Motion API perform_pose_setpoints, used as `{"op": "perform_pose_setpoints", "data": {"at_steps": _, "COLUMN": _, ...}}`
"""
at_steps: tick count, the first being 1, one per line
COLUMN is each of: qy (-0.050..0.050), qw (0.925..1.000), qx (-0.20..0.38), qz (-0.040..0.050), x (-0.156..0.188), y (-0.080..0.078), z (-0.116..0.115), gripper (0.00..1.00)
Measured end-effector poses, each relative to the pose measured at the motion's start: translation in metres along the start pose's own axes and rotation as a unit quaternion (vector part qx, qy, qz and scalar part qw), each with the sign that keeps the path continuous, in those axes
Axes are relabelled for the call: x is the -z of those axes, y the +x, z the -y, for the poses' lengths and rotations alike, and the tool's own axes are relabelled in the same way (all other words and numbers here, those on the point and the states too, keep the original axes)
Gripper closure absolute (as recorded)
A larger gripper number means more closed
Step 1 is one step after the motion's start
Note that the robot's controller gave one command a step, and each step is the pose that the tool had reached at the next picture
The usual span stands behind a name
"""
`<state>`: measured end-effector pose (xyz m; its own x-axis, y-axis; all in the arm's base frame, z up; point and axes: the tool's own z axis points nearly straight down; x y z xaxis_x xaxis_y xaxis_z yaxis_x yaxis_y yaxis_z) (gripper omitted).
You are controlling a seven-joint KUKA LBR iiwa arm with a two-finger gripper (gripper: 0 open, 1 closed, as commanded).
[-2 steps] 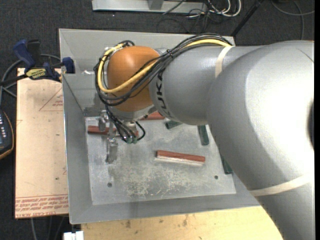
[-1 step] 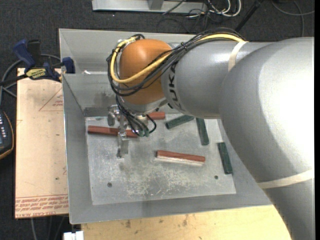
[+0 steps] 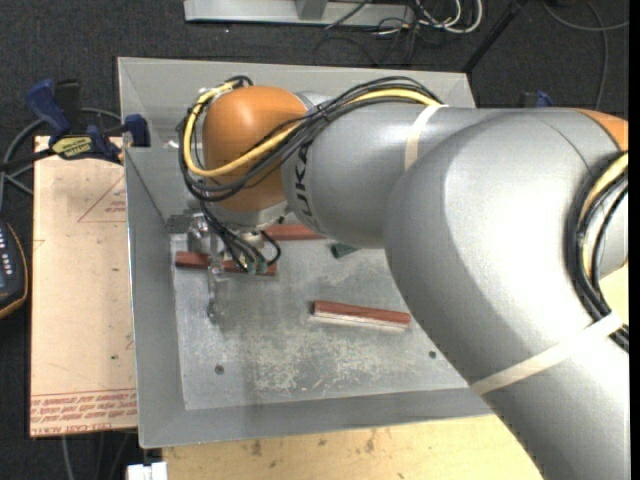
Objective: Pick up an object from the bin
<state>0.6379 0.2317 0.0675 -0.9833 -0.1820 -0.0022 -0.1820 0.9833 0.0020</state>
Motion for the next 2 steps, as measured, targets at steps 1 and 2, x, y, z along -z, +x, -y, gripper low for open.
{"op": "perform_pose_setpoints", "data": {"at_steps": 1, "qy": 0.001, "qw": 0.9997, "qx": 0.025, "qz": -0.0001, "x": 0.0026, "y": -0.0009, "z": 0.0428, "gripper": 0.0}}
{"op": "perform_pose_setpoints", "data": {"at_steps": 2, "qy": 0.0, "qw": 0.9997, "qx": 0.026, "qz": 0.0002, "x": 0.0033, "y": -0.0011, "z": 0.0403, "gripper": 1.0}}
